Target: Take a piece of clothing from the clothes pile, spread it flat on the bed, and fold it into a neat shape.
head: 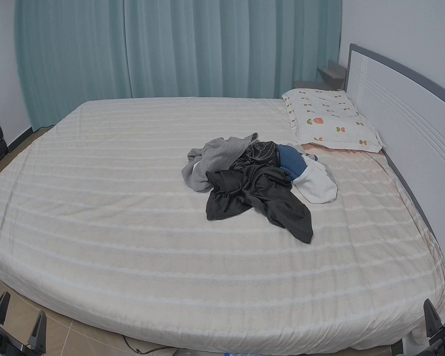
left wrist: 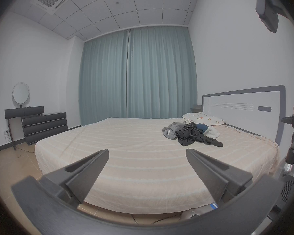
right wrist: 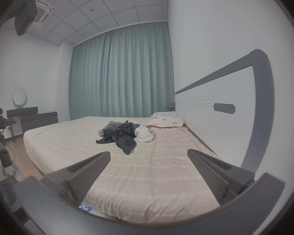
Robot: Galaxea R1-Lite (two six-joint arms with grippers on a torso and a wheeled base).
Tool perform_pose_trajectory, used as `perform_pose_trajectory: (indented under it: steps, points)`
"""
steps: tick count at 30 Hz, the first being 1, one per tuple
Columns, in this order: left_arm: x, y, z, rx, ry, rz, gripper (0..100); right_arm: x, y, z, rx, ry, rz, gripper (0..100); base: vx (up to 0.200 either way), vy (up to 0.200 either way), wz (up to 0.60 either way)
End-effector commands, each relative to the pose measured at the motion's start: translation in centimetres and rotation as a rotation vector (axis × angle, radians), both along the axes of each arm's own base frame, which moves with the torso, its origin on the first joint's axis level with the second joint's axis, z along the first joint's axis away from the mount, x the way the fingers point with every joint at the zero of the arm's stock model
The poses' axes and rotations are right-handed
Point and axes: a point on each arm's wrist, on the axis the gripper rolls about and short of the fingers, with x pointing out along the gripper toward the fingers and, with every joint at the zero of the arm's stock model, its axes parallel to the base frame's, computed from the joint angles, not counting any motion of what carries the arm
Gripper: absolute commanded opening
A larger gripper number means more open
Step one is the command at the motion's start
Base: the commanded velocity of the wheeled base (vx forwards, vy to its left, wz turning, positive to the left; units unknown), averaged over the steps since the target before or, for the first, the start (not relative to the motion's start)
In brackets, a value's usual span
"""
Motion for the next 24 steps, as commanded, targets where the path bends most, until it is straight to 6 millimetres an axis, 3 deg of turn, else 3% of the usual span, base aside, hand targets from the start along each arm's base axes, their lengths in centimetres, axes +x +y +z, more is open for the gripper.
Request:
perform_pose_trajectory:
  steps: [1,3,4,8,9,16,17,20,21,22,24]
  points:
    - [0.0,0.0,-0.4,0.000,-0.002,0.000,100,-0.6,0.0,7.6,0.043,-0.120,-0.014,100,0.000,0.000,0.00]
    - [0.0,0.0,-0.4,0.000,-0.003,0.000,100,-0.5,0.0,7.7,0.043,-0.111,-0.012,100,0.000,0.000,0.00]
    - [0.0,0.0,-0.4,0.000,-0.002,0.000,100,1.4,0.0,7.3,0.009,0.040,0.011,100,0.000,0.000,0.00]
    - [0.0,0.0,-0.4,0.000,-0.002,0.002,100,5.8,0.2,6.7,0.024,0.309,0.098,100,0.000,0.000,0.00]
    - [0.0,0.0,-0.4,0.000,-0.002,0.000,100,5.9,0.2,6.7,0.027,0.318,0.101,100,0.000,0.000,0.00]
    - [0.0,0.0,-0.4,0.000,-0.003,0.000,100,16.8,1.1,6.5,0.068,0.525,0.190,100,0.000,0.000,0.00]
    - [0.0,0.0,-0.4,0.000,-0.003,0.000,100,17.5,1.2,6.3,0.073,0.531,0.192,100,0.000,0.000,0.00]
    - [0.0,0.0,-0.4,0.000,-0.002,0.000,100,22.9,3.1,4.7,0.143,0.584,0.239,100,0.000,0.000,0.00]
    - [0.0,0.0,-0.4,0.000,-0.002,0.000,100,22.9,3.1,4.7,0.143,0.584,0.239,100,0.000,0.000,0.00]
    - [0.0,0.0,-0.4,0.000,-0.002,0.000,100,26.5,4.8,3.0,0.211,0.623,0.246,100,0.000,0.000,0.00]
    - [0.0,0.0,-0.4,0.000,-0.002,0.000,100,29.4,6.2,1.3,0.253,0.639,0.236,100,0.000,0.000,0.00]
